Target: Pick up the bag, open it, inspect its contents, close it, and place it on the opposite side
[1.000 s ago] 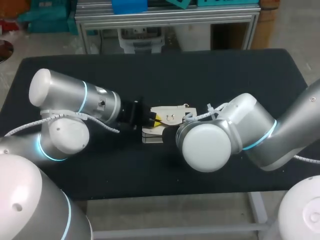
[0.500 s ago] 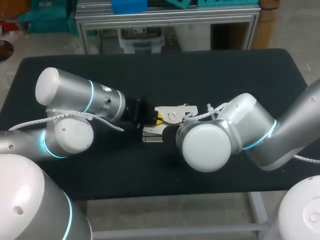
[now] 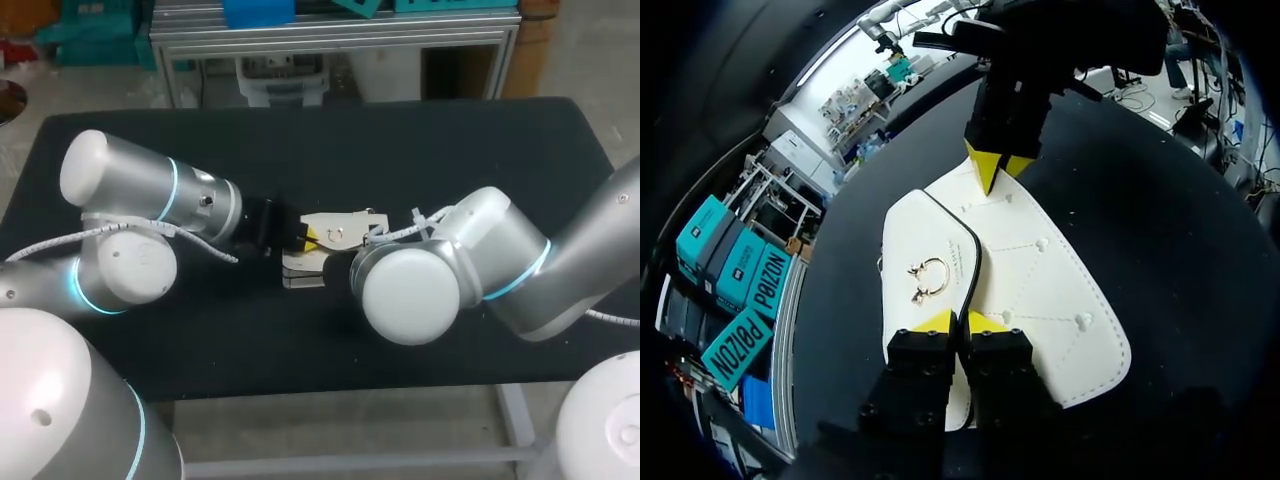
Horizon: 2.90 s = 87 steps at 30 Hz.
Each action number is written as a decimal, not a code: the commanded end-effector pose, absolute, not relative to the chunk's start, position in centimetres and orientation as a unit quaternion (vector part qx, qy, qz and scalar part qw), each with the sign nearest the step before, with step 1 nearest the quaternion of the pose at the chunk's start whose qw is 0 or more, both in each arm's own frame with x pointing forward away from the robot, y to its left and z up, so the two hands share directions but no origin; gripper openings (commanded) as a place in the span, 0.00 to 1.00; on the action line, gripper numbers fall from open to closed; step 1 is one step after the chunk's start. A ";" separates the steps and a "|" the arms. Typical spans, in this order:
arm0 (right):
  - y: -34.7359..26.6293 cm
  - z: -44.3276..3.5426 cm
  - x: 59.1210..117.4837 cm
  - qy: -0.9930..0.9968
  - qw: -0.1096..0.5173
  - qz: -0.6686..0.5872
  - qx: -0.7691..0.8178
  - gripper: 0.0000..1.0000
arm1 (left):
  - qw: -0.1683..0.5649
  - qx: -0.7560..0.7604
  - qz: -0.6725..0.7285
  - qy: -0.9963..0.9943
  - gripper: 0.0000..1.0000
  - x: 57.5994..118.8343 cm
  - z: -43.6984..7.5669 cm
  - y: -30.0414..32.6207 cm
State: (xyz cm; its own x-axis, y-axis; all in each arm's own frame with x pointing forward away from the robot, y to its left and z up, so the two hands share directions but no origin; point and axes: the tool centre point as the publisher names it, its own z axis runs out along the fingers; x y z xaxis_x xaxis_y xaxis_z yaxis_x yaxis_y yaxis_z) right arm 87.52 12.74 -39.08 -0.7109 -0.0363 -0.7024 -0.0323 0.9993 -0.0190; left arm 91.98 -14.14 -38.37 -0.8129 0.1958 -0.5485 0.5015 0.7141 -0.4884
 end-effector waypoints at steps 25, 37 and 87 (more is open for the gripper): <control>12.3 -39.7 87.3 0.868 0.495 0.005 -0.020 0.00 | 0.217 0.175 -0.384 0.880 0.50 91.1 -36.6 -12.5; 12.3 -39.7 87.3 0.868 0.495 0.005 -0.020 0.00 | 0.162 0.186 -0.454 0.856 0.89 89.9 -33.5 -11.6; 10.4 -33.4 85.0 0.856 0.514 0.047 -0.018 1.00 | 0.075 0.044 -0.415 0.906 0.89 89.7 -30.4 -11.7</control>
State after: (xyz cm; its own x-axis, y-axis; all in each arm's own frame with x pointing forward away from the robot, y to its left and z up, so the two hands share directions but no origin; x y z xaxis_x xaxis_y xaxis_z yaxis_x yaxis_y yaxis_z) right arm 85.93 11.46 -34.11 -0.6912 -0.0134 -0.7225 -0.0205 0.9998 0.0011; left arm 89.98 -11.89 -31.26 -0.9818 0.0269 -0.1881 0.1629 0.6287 -0.7604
